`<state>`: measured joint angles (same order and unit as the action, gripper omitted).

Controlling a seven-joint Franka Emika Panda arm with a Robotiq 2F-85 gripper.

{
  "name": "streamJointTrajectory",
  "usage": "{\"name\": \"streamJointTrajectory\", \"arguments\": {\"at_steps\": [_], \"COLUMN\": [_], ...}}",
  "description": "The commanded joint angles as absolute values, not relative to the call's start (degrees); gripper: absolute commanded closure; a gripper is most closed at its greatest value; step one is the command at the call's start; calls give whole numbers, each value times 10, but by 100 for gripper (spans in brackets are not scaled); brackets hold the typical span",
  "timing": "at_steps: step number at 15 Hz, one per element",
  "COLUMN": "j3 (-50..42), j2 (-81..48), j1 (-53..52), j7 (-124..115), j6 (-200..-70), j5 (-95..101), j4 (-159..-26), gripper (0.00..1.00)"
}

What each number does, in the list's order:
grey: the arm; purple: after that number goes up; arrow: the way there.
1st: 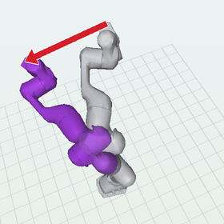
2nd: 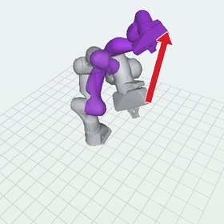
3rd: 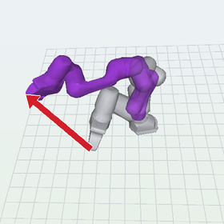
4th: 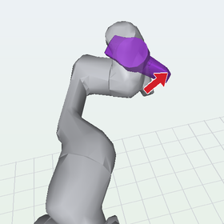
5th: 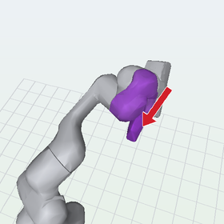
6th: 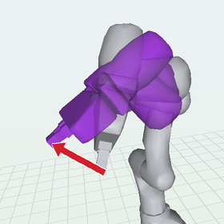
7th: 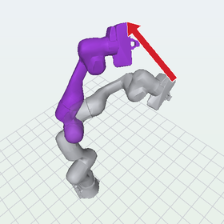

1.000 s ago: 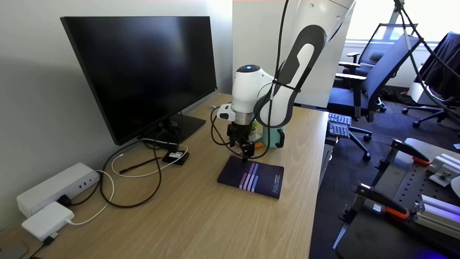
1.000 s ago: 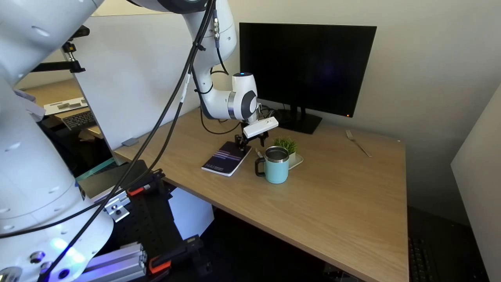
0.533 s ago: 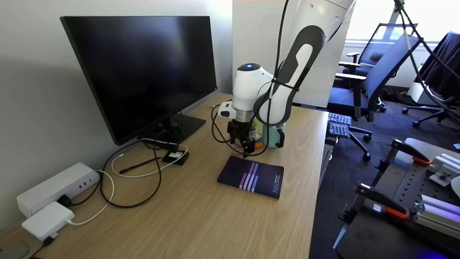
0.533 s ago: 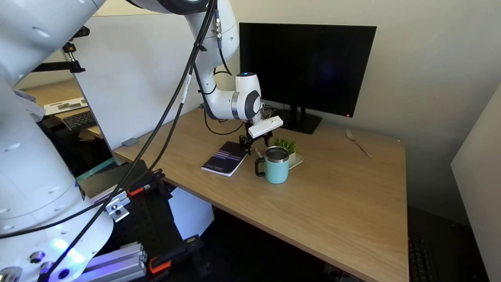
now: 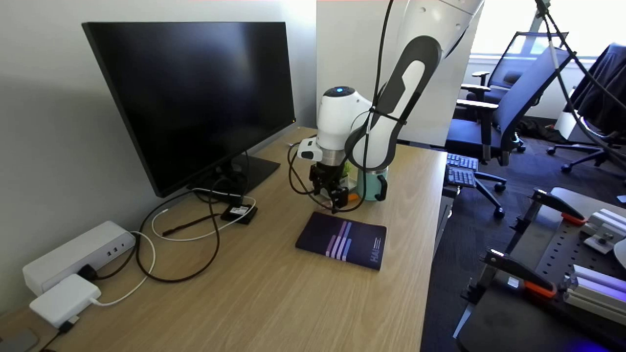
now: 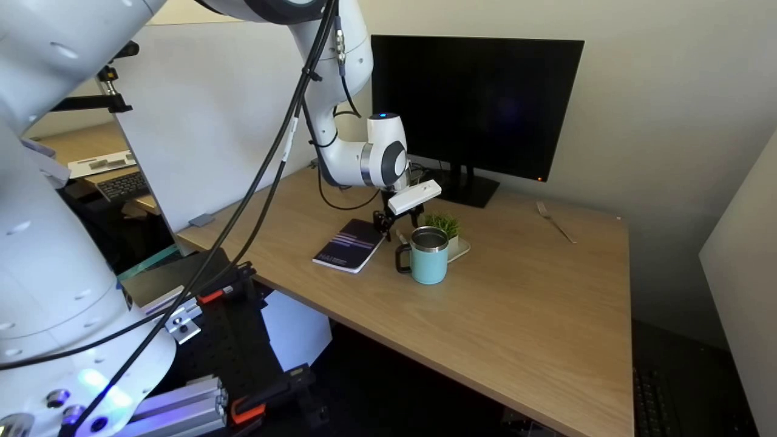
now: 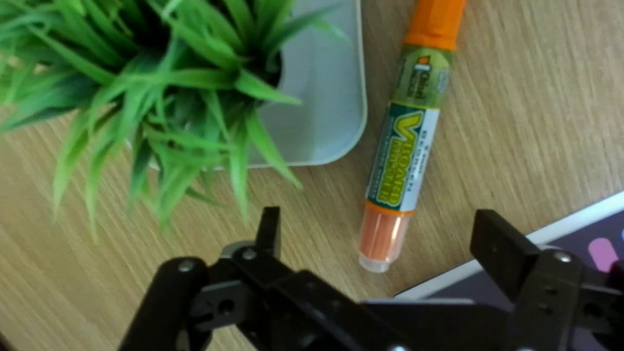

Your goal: Pick up the orange marker and put it in the blue cup

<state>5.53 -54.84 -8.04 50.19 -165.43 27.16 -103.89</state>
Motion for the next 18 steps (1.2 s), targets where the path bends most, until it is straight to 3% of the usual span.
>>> {"name": "streamJointTrajectory", "arguments": {"at_steps": [1, 11, 18], "j3": [72, 66, 60], "j2": [-556, -545, -517], "j1": [-64, -72, -80], "j7": [530, 543, 462], "j6": [-1642, -1637, -1549], "j5": [276, 272, 230], "j4": [-1031, -1039, -1026], "gripper": [30, 98, 95]}}
